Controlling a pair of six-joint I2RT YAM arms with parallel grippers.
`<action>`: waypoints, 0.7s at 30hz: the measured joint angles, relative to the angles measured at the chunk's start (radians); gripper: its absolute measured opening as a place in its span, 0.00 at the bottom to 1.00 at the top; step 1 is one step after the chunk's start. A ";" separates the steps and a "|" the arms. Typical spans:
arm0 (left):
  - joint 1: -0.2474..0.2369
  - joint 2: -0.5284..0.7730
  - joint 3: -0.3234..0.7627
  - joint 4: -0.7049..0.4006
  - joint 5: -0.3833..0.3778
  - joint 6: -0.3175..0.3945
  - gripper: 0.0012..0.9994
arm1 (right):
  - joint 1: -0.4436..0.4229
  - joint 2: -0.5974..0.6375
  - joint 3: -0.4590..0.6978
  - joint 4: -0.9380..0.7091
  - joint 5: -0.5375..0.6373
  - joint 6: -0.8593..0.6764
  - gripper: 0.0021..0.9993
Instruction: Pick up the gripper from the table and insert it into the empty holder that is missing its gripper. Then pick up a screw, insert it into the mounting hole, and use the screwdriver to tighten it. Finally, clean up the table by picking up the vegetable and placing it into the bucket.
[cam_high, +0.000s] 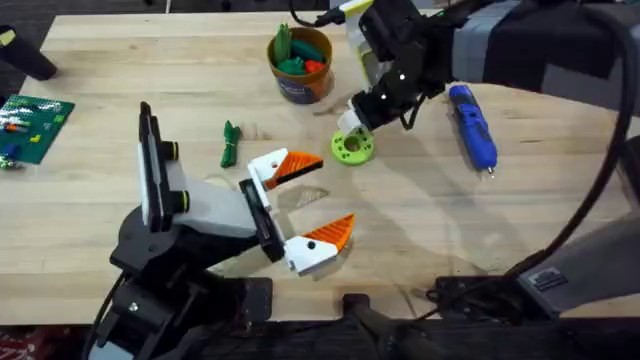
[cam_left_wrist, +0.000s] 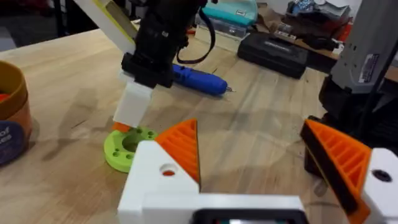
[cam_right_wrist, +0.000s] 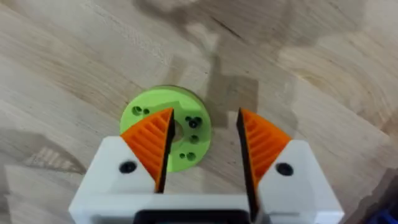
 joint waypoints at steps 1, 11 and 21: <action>0.000 0.000 0.000 0.000 0.000 0.000 0.98 | 0.000 0.000 0.000 -0.001 0.000 0.000 0.59; 0.000 0.000 0.000 0.000 0.000 0.000 0.98 | 0.000 0.003 0.000 -0.003 0.000 0.000 0.59; 0.000 0.000 0.000 0.000 0.000 0.000 0.98 | 0.000 0.009 0.000 -0.004 0.000 0.000 0.59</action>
